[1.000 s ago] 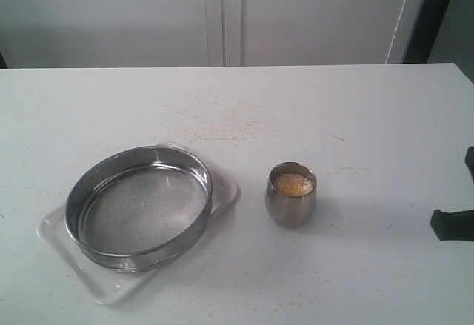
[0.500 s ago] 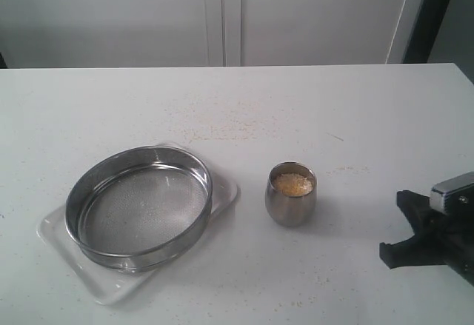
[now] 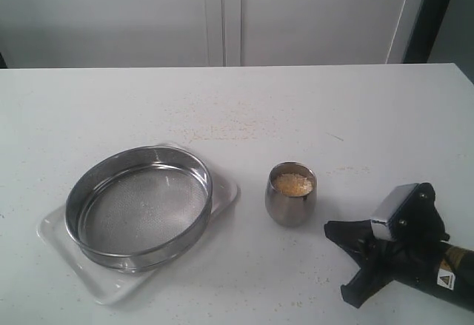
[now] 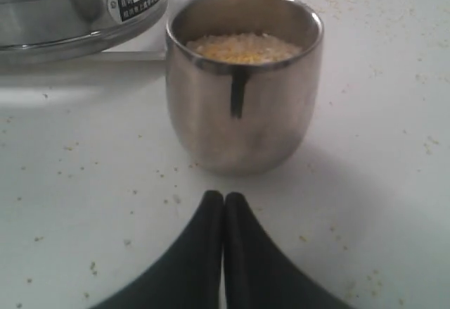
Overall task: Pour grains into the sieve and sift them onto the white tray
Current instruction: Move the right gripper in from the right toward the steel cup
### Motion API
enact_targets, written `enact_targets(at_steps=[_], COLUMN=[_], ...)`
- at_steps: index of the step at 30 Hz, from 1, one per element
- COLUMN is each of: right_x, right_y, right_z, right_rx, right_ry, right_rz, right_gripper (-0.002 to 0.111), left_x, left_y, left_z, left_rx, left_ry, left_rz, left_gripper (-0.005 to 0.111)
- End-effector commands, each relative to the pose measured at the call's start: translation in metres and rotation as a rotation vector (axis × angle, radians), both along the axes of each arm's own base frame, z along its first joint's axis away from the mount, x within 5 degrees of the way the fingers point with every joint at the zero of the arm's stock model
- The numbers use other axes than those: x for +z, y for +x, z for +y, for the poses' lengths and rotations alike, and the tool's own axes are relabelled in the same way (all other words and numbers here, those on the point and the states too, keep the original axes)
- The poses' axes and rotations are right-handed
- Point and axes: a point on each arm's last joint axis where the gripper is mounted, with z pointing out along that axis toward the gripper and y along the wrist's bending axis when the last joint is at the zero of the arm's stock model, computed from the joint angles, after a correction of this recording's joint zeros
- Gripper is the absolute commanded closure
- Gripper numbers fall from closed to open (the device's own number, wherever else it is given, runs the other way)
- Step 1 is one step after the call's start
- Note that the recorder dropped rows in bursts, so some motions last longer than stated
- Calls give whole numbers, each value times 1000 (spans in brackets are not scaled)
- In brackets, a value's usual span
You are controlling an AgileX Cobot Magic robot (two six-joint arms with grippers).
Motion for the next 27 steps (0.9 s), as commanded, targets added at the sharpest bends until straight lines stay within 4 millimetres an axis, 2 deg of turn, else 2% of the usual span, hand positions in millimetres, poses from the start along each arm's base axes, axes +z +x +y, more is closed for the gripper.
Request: enact_targets(at_steps=[1, 4, 6, 8, 9, 10, 11, 12, 13, 27], right_x=[-3, -2, -1, -1, 0, 0, 0, 0, 0, 1], right_y=[4, 7, 10, 12, 12, 12, 13, 14, 15, 30], right_z=[1, 1, 1, 1, 1, 1, 1, 1, 1, 4], right_rx=[1, -1, -18, -26, -41, -50, -56, -56, -55, 34], right_ry=[40, 43, 72, 89, 114, 130, 141, 141, 141, 74], right_rz=[25, 17, 40, 50, 75, 92, 102, 100, 93, -20], right_gripper=[108, 108, 102, 84, 61, 48, 27, 16, 11, 10], left_x=[-5, -5, -5, -5, -5, -5, -5, -5, -5, -5], left_y=[-1, -1, -1, -1, -1, -1, -1, -1, -1, -1], left_z=[-1, -1, -1, -1, -1, -1, -1, -1, -1, -1], left_rx=[-9, -9, -9, -9, -9, -9, -9, -9, -9, -9], left_ry=[-9, -9, -9, -9, -9, -9, -9, -9, -9, -9], left_rz=[22, 22, 22, 22, 22, 22, 22, 22, 22, 22], left_gripper=[107, 107, 107, 107, 107, 107, 107, 107, 107, 107])
